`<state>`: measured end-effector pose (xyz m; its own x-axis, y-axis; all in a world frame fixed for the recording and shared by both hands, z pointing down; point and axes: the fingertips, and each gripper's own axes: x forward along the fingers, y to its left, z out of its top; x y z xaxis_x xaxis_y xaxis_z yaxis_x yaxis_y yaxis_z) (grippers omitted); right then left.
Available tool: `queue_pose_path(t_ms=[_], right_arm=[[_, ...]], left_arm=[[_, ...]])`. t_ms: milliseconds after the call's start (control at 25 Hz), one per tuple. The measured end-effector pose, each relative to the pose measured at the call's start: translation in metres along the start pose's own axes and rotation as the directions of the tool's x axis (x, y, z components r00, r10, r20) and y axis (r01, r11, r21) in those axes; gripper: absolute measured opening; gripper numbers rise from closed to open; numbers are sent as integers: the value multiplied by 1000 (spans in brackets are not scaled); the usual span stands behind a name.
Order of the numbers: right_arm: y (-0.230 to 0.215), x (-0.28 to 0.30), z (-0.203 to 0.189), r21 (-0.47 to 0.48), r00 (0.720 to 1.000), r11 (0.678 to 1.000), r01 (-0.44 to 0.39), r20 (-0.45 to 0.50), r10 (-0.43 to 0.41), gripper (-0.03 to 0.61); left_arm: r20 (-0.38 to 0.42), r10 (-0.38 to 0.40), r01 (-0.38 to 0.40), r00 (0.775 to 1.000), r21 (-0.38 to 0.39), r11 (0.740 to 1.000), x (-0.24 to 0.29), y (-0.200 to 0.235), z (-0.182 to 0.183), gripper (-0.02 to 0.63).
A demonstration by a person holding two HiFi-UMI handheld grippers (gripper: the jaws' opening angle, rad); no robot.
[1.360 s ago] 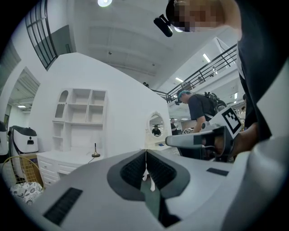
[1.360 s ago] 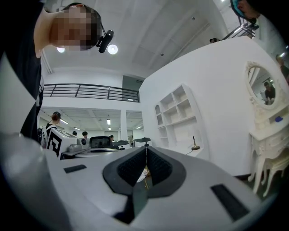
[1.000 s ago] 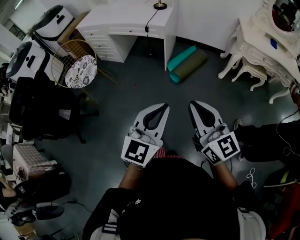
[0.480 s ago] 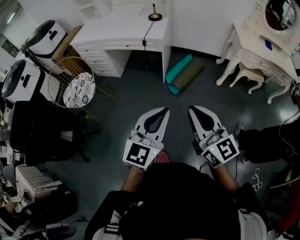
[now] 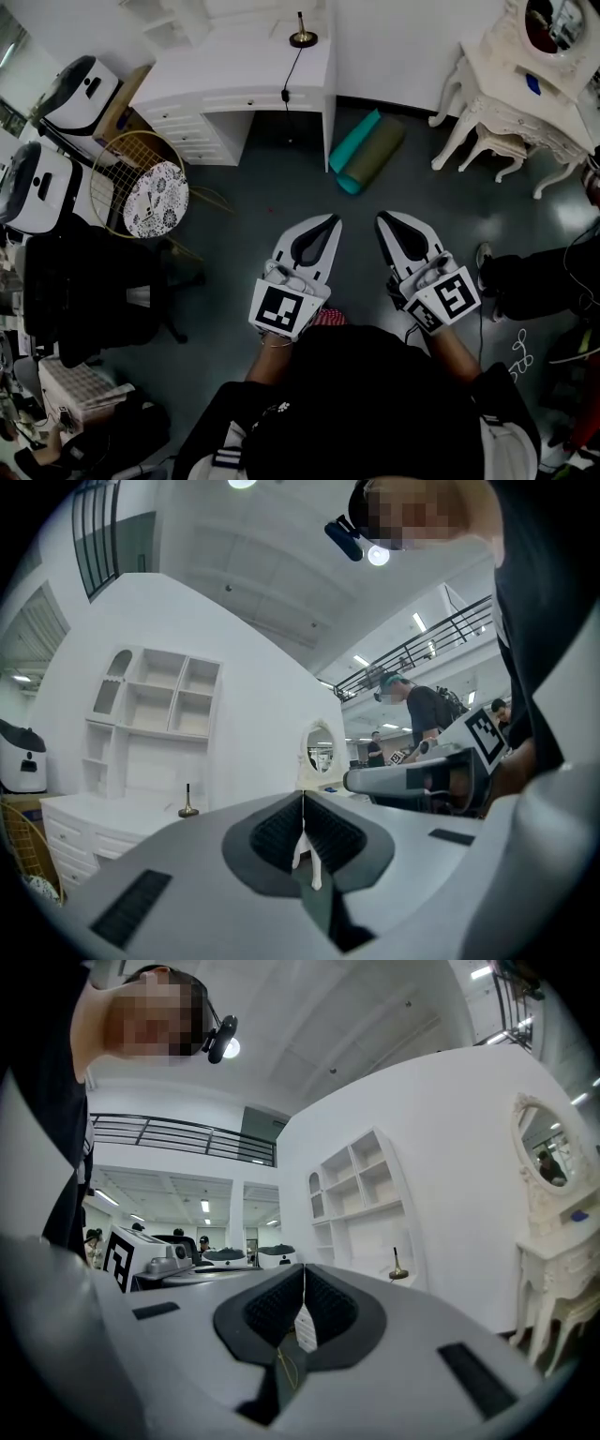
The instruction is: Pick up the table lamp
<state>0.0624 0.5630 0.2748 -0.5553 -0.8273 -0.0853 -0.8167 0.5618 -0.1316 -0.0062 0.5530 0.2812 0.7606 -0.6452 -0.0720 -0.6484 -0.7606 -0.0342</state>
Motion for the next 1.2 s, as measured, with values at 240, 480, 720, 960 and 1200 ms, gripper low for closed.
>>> queue_pose_path(t_ms=[240,480,720,960,1200], right_arm=[[-1,28,-1,-1,1000,1000,12,-1,-12,15],[-7,58,-5,4,1000,1000,26,-2,-26,15],[-6,86,-8,-2,999,999,37,4,-37,15],[-6,103,-14,-5,999,999,51,-4,-51,15],[-1,121,-21,-1,998,998,60,-7,-60,15]], left_arm=[[-1,-13,13,1000,-12,1000,4,29,-1,13],[6,-13,13,1000,-3,1000,8,61,0,14],[-16,-24,24,1000,-10,1000,11,91,-11,14],[2,-45,45,999,-10,999,14,107,-10,14],[16,-49,49,999,-12,999,8,128,-11,13]])
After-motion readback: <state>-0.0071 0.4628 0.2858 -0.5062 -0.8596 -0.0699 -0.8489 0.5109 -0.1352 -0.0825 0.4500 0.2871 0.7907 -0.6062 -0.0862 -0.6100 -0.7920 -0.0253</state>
